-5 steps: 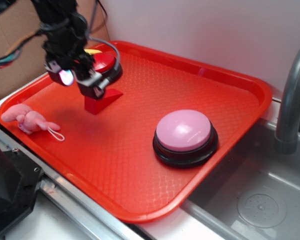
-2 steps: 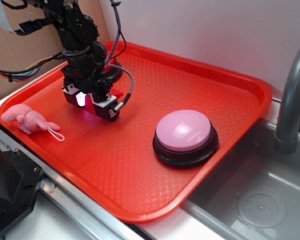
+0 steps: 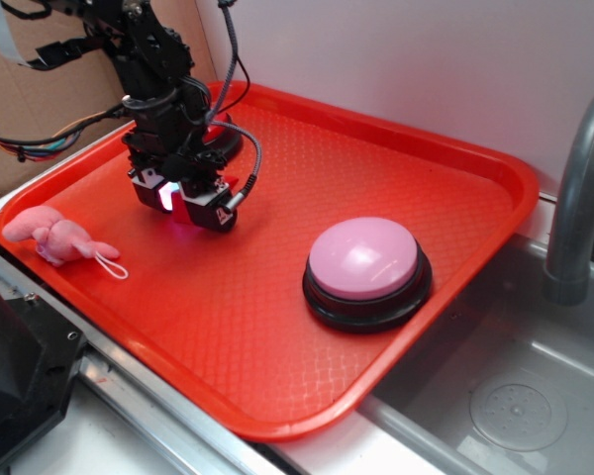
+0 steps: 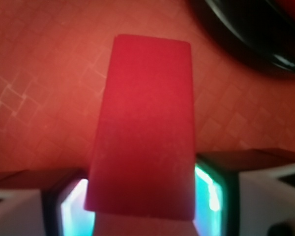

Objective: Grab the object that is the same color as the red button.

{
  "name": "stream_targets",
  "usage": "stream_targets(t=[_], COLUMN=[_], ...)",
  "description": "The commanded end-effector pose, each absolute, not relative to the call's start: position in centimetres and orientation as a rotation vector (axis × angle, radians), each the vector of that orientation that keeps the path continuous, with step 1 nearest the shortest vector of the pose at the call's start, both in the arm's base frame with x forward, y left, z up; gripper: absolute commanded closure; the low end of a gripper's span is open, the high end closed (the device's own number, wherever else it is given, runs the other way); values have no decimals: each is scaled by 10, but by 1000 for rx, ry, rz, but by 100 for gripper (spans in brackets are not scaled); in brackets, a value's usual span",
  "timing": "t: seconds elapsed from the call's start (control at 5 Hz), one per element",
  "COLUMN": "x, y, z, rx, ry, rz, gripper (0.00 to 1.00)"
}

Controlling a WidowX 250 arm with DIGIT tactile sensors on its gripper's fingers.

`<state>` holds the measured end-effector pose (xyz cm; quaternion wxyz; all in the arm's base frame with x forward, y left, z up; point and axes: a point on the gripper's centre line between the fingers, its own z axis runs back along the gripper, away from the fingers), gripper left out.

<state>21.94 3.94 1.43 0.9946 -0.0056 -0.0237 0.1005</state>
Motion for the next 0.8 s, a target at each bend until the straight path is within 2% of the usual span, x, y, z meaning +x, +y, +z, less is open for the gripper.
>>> stream_targets(t=[0.0, 0.2, 0.6], x=[219, 220, 196], y=[30, 16, -12], z=[52, 89, 157], rx=[-17, 11, -55], ry=[-55, -38, -82], rz=[319, 342, 291], gripper=[100, 100, 100])
